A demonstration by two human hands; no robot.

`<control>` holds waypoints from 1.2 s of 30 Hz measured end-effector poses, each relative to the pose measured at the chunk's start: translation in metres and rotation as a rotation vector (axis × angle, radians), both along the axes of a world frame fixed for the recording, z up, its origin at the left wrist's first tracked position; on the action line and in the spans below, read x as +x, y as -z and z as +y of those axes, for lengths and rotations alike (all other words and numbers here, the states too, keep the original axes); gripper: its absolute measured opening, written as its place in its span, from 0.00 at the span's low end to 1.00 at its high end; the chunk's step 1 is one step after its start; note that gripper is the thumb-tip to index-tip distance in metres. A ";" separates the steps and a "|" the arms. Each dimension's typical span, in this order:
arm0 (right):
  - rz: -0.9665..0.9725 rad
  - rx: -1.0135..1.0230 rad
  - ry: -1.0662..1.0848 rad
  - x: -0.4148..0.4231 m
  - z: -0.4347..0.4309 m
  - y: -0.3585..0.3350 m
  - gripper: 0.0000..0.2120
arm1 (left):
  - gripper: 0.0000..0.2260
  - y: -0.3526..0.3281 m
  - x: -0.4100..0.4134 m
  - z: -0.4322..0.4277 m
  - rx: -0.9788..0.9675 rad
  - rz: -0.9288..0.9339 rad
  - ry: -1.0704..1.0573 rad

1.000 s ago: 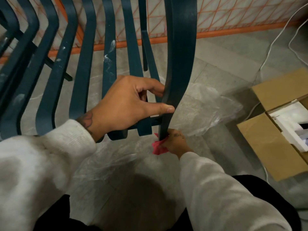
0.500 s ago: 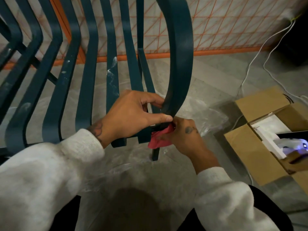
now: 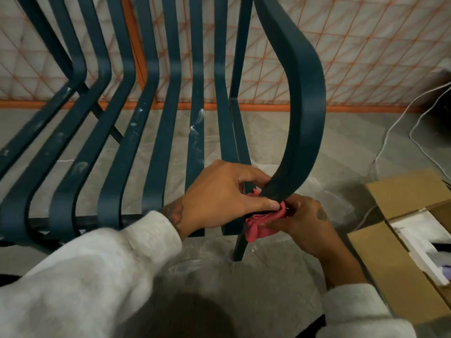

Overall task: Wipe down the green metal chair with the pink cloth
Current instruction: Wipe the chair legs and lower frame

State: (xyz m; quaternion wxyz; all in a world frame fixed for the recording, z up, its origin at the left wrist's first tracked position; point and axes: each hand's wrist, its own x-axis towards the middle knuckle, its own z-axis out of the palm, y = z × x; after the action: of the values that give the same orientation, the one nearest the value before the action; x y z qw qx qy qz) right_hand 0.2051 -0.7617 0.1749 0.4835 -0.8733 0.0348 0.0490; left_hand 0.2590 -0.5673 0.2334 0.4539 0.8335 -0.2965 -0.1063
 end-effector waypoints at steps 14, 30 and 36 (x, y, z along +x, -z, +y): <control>-0.004 0.015 -0.001 0.000 0.005 -0.011 0.17 | 0.16 0.003 0.001 -0.002 0.016 -0.011 -0.004; 0.010 0.878 0.381 0.042 -0.034 0.003 0.21 | 0.16 0.008 0.045 0.018 0.343 -0.386 -0.173; 0.280 0.352 0.282 0.081 0.008 0.037 0.06 | 0.20 0.020 0.037 0.021 0.407 -0.399 -0.195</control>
State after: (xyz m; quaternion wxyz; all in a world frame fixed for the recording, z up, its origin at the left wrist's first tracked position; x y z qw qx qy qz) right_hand 0.2864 -0.7536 0.1374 0.6205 -0.7469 0.2138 0.1067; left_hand 0.2960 -0.5467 0.2136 0.2186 0.9363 -0.2711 0.0463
